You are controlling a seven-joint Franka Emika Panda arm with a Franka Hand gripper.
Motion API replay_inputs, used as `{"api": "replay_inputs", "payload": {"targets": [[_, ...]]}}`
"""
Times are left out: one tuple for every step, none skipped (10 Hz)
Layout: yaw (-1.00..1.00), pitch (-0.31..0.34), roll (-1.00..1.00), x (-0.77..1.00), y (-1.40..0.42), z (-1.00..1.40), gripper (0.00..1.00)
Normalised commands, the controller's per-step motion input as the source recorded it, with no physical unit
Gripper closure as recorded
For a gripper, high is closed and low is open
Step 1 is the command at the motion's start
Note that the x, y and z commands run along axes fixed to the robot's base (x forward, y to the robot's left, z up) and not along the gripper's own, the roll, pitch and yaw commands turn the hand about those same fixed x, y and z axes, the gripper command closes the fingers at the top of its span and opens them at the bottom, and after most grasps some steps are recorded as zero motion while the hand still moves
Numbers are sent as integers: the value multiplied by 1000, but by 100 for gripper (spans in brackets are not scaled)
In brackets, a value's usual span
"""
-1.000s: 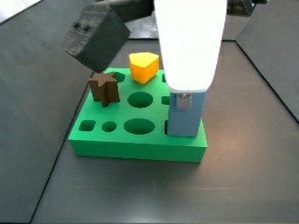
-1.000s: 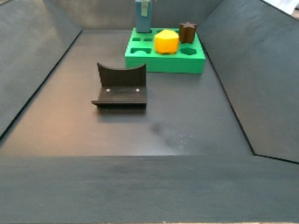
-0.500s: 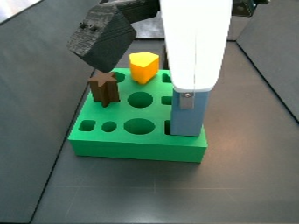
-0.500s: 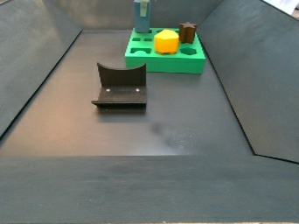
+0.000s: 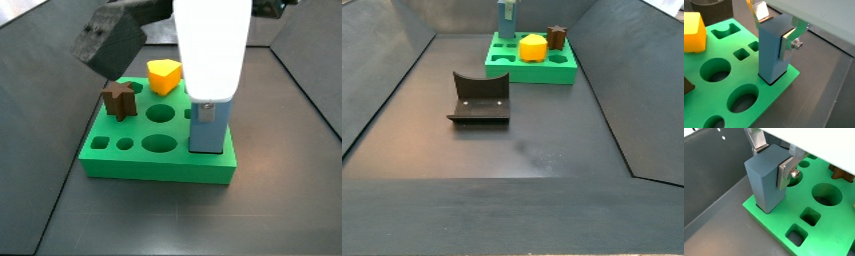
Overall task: Pick up the rectangle object. Move up. Move to above the board. Insert the rectangle object.
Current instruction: Insert the rectangle object.
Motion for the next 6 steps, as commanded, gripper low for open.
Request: {"api": "replay_inputs", "payload": {"targets": [[57, -66, 0, -89, 0, -146, 100], [206, -47, 11, 0, 0, -311, 100], [346, -50, 104, 0, 0, -331, 100], [234, -59, 280, -43, -234, -251, 100], [103, 0, 406, 0, -289, -249, 100], [131, -20, 420, 0, -263, -274, 100]]}}
